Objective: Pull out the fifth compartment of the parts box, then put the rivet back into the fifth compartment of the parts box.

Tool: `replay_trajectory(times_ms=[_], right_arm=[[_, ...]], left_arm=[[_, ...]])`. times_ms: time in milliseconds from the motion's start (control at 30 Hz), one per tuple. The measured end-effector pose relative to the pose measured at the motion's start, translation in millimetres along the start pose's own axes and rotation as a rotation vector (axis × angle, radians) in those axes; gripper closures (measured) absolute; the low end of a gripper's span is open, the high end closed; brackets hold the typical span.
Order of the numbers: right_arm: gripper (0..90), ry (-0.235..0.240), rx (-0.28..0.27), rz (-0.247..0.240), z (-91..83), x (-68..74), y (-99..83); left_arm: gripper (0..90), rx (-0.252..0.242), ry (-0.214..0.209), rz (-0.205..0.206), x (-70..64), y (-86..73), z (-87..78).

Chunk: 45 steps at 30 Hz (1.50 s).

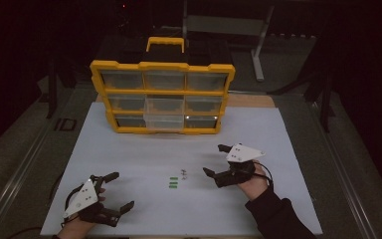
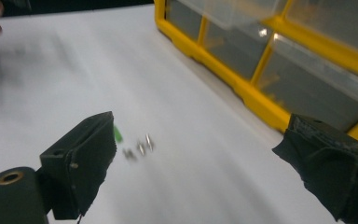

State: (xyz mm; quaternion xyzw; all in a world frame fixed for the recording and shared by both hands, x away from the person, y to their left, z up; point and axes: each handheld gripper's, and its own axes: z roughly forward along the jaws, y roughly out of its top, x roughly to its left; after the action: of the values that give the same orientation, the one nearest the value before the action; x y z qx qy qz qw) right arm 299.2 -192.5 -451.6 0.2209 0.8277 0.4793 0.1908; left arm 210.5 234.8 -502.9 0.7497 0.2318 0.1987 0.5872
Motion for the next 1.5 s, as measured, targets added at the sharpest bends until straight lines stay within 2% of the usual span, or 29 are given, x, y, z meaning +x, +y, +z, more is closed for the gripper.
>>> replay_trajectory(times_ms=[267, 433, 533, 600, 667, 833, 900, 1067, 1333, 1500], right_arm=[[9.4, -0.038, -0.016, 0.031, -16.9, 3.2, -33.6], [9.4, -0.055, -0.026, 0.035, -27.6, 1.5, -42.9], [9.4, -0.067, -0.046, 0.050, -40.1, 1.3, -52.7], [9.4, -0.080, -0.041, 0.030, -45.2, 2.8, -57.0], [9.4, -0.088, -0.020, 0.007, -50.2, 4.3, -59.9], [9.4, -0.102, -0.053, 0.050, -62.7, 3.0, -65.5], [9.4, -0.115, -0.057, 0.049, -65.7, 2.1, -67.4], [9.3, -0.112, -0.054, 0.071, -67.0, -1.4, -71.8], [9.4, -0.106, -0.067, 0.063, -67.1, -0.9, -71.1], [9.4, -0.105, -0.063, 0.061, -65.8, -0.6, -70.5]], left_arm=[[0.0, 0.002, 0.002, 0.000, 0.0, 0.0, 0.5], [0.0, 0.002, 0.004, -0.005, 0.0, -0.2, 0.6], [0.0, 0.003, 0.004, -0.004, -0.1, -0.2, 0.7], [0.0, 0.003, 0.004, -0.005, 0.0, -0.3, 0.7], [0.0, 0.003, 0.004, -0.005, 0.0, -0.4, 0.8], [0.0, 0.006, 0.006, -0.005, 0.1, -0.4, 0.9], [0.0, 0.007, 0.006, -0.005, 0.3, -0.4, 1.0], [0.0, 0.009, 0.005, -0.006, 0.6, -0.5, 1.2], [0.0, 0.013, 0.003, -0.016, 1.4, 0.2, 1.0], [0.0, 0.014, -0.002, -0.043, 3.0, 4.4, 1.6]])
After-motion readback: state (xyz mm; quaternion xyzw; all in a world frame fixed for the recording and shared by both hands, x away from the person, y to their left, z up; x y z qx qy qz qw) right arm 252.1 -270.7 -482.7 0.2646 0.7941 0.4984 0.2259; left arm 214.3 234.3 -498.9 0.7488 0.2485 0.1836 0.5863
